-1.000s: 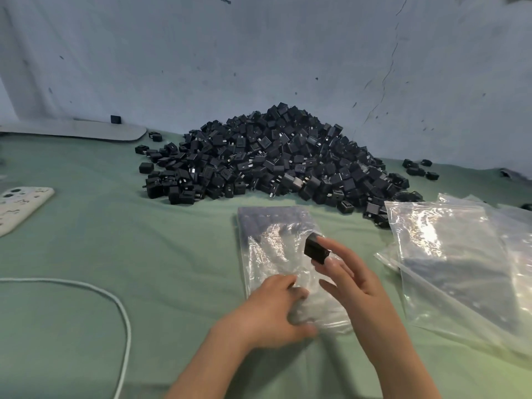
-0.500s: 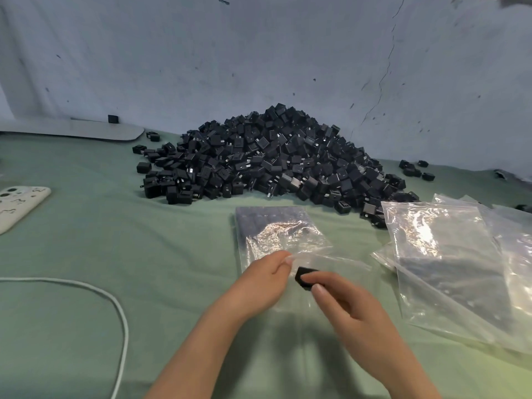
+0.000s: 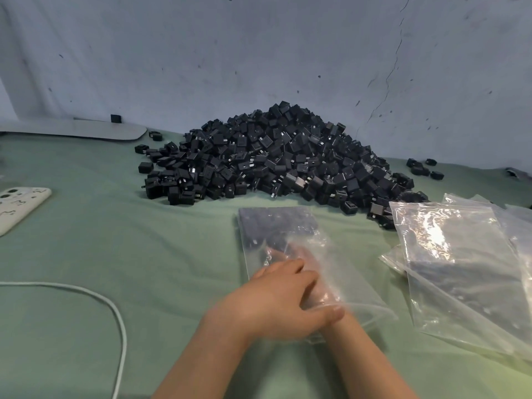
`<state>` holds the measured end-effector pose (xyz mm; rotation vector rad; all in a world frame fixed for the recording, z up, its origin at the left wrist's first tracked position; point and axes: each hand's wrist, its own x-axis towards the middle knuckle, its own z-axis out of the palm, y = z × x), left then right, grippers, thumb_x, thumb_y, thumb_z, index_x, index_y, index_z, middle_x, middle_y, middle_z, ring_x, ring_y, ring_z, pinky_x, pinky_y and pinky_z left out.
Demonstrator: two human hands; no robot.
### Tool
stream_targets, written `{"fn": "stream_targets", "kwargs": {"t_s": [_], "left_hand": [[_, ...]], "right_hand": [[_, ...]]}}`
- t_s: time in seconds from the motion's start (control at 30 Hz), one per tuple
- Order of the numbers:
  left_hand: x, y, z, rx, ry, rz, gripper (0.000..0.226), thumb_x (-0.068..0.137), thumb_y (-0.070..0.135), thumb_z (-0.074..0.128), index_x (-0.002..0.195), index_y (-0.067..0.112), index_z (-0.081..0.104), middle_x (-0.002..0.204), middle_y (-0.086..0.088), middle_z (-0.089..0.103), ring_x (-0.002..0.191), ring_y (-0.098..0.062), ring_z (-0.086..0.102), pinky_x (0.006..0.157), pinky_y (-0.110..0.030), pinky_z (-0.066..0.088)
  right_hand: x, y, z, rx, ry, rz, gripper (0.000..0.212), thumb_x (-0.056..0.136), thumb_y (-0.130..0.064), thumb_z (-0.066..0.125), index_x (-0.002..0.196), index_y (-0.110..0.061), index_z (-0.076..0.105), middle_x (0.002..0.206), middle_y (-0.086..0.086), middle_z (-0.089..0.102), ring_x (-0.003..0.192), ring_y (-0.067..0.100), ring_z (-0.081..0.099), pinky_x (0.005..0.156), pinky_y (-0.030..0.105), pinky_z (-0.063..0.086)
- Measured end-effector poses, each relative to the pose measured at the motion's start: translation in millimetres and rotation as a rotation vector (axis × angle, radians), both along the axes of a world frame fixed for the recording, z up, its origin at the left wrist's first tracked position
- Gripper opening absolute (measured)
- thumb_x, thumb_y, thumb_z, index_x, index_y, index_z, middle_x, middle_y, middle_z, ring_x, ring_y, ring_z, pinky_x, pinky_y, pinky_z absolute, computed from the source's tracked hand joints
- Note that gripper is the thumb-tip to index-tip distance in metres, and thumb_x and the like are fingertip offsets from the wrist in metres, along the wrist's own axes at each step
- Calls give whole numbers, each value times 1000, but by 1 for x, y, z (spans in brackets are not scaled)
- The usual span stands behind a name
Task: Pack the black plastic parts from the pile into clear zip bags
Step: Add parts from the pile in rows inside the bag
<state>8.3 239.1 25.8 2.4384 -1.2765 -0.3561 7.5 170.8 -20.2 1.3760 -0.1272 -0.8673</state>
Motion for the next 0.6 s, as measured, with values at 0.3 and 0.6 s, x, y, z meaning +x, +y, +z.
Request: {"fn": "stream_targets", "kwargs": {"t_s": [0.3,0.6], "left_hand": [[109,-20,-36,-348,69,726,46,98,26,40,143,17,37,155,-12,16,140,-30,20,114,-37,20],[127,-20,-64,-359,5,722,43,97,24,42,139,17,45,144,-10,43,133,-28,34,112,-32,21]], "right_hand": [[5,-69,-17,1996,-1360,-57,27,89,-4,55,110,-16,67,119,8,58,113,27,52,96,32,39],[40,-69,-7,1857,-1404,-186,39,97,-32,49,131,-13,49,124,6,56,116,23,53,95,30,40]]}}
